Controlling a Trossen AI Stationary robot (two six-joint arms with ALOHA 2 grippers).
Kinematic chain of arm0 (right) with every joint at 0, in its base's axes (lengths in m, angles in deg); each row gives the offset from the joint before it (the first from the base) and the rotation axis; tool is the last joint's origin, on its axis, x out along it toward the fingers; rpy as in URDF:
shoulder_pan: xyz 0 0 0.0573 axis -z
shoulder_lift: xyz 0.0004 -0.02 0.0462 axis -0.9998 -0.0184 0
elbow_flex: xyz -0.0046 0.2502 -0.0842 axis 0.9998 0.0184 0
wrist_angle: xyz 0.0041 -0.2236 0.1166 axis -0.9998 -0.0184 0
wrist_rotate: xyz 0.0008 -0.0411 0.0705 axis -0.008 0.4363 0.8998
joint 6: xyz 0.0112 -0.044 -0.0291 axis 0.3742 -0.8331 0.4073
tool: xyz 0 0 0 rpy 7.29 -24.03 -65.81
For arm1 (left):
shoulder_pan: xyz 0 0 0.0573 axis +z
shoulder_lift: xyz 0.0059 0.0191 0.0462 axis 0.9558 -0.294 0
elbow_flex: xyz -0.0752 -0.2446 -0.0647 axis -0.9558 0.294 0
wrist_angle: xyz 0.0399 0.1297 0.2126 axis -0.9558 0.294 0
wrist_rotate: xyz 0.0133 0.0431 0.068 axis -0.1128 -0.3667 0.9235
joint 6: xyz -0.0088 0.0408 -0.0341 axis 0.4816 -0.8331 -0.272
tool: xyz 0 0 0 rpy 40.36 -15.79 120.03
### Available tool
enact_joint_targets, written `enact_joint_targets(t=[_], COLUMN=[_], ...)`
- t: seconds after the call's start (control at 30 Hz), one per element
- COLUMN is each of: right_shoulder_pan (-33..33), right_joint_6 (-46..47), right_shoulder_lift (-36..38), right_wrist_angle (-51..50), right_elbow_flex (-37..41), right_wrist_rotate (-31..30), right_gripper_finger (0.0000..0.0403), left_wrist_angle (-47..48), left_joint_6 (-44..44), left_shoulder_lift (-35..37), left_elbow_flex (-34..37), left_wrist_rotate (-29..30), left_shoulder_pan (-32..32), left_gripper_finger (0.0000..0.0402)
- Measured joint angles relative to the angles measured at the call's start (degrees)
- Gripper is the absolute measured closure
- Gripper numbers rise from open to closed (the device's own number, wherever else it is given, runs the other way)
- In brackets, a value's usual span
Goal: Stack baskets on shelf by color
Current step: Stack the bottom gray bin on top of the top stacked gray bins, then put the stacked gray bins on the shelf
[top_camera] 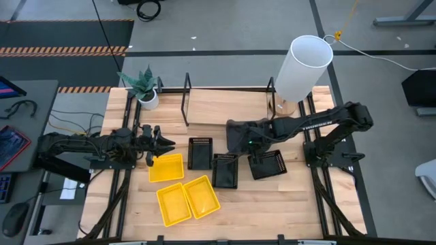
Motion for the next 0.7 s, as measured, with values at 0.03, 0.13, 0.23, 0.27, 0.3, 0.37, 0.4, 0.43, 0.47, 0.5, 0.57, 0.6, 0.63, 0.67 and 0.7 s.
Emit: enact_joint_targets(t=[0.03, 0.13, 0.23, 0.27, 0.3, 0.37, 0.4, 0.43, 0.47, 0.5, 0.57, 0.6, 0.63, 0.67, 0.7], right_shoulder_pan=[0.0, 0.0, 0.0, 0.0, 0.0, 0.1, 0.2, 0.4, 0.6, 0.7, 1.1, 1.2, 1.3, 1.5, 1.6], right_joint_6=[0.1, 0.2, -0.2, -0.5, -0.7, -1.1, -1.3, -1.7, -2.4, -3.1, -4.3, -4.4, -4.4, -4.3, -4.3], right_shoulder_lift=[0.2, 0.5, 0.6, 0.6, 0.9, 1.9, 2.6, 3.2, 4.1, 5.0, 7.2, 8.2, 8.9, 9.3, 9.5], right_wrist_angle=[0.0, -0.3, -0.5, -0.8, -1.2, -1.8, -2.0, -2.6, -3.5, -4.5, -6.8, -8.5, -9.8, -10.7, -11.4], right_elbow_flex=[0.0, 0.0, 0.0, 0.0, 0.0, 0.0, 0.0, 0.0, 0.0, 0.0, 0.0, 0.0, 0.0, 0.0, 0.0], right_wrist_rotate=[0.2, 0.2, 0.2, 0.2, 0.2, 0.2, 0.2, 0.2, 0.2, 0.2, 0.4, 0.4, 0.4, 0.4, 0.4], right_gripper_finger=[0.0338, 0.032, 0.0303, 0.0298, 0.0294, 0.0285, 0.0281, 0.0277, 0.0273, 0.0269, 0.026, 0.0254, 0.0249, 0.0244, 0.0238], left_wrist_angle=[0.0, 0.0, -0.1, -0.1, 0.0, -0.1, 0.0, -0.1, -0.1, -0.1, -0.1, -0.1, -0.1, -0.1, -0.1], left_joint_6=[0.0, 0.0, 0.0, 0.0, 0.0, 0.0, 0.0, 0.0, 0.0, 0.0, 0.0, 0.0, 0.0, 0.0, 0.0], left_shoulder_lift=[0.0, 0.0, 0.0, 0.0, 0.0, 0.0, 0.0, 0.0, 0.0, 0.0, 0.0, 0.0, 0.0, 0.0, 0.0], left_elbow_flex=[0.0, 0.0, 0.0, 0.0, 0.0, 0.0, 0.0, 0.0, 0.0, 0.0, 0.0, 0.0, 0.0, 0.0, 0.0], left_wrist_rotate=[0.0, 0.0, 0.0, 0.0, 0.0, 0.0, 0.0, 0.0, 0.0, 0.0, 0.0, 0.0, 0.0, 0.0, 0.0], left_shoulder_pan=[0.0, 0.0, 0.0, 0.0, 0.0, 0.0, 0.0, 0.0, 0.0, 0.0, 0.0, 0.0, 0.0, 0.0, 0.0], left_gripper_finger=[0.0285, 0.0285, 0.0285, 0.0285, 0.0285, 0.0285, 0.0285, 0.0285, 0.0285, 0.0285, 0.0285, 0.0285, 0.0285, 0.0285, 0.0285])
